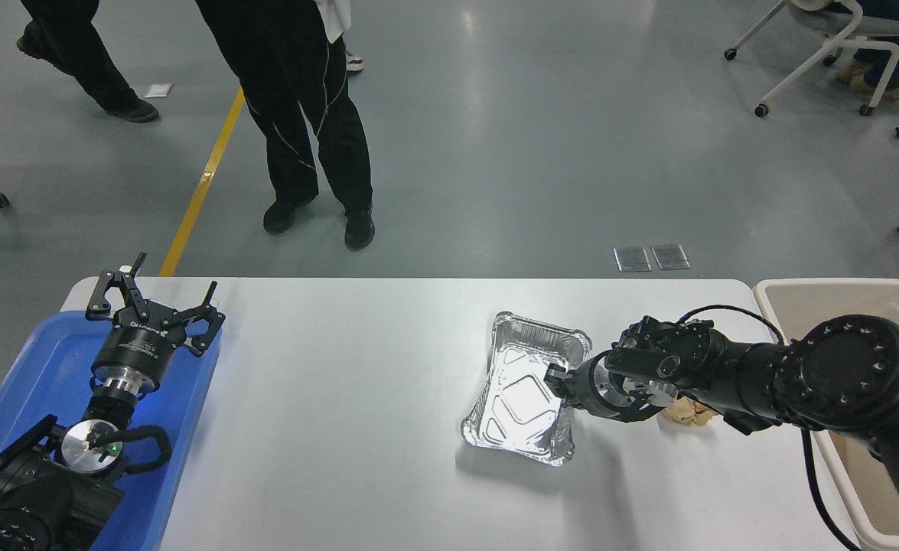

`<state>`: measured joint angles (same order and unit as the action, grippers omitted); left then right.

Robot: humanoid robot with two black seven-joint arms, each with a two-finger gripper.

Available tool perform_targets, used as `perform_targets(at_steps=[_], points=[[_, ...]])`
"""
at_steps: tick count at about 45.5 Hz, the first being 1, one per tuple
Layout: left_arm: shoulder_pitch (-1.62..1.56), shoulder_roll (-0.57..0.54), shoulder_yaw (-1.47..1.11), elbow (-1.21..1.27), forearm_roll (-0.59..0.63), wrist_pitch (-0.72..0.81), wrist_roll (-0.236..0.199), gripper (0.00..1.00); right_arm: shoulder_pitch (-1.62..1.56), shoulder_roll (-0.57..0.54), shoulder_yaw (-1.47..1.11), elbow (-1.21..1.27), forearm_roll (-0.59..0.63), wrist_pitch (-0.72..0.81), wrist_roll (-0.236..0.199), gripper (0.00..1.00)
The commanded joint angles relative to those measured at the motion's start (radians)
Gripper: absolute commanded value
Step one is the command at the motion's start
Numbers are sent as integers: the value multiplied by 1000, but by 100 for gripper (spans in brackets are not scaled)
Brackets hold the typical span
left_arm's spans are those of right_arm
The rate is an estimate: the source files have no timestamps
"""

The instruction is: Pick up foil plate and place in dustbin

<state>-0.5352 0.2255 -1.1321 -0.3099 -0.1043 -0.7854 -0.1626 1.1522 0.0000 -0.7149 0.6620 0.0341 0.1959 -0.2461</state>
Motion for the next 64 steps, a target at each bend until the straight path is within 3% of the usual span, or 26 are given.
perform_targets(at_steps=[1, 11, 17, 32, 47, 64], points=[[0, 0, 0, 0, 0, 0, 2, 99, 29, 0, 11, 18, 13, 5, -7, 0], [0, 0, 2, 0, 2, 0, 2, 99, 234, -6, -14, 290, 16, 14, -4, 0], [0, 0, 2, 0, 2, 0, 2, 99, 374, -107, -72, 432, 12, 17, -2, 0], [0, 0, 2, 0, 2, 0, 2, 99, 826, -215, -267, 829, 6, 25, 4, 0], [0, 0, 2, -2, 2, 0, 3, 99, 1113, -241, -271, 893, 9, 422, 5, 0], [0, 0, 2, -2, 2, 0, 3, 99, 1304, -321, -273, 950, 16, 557, 5, 0]])
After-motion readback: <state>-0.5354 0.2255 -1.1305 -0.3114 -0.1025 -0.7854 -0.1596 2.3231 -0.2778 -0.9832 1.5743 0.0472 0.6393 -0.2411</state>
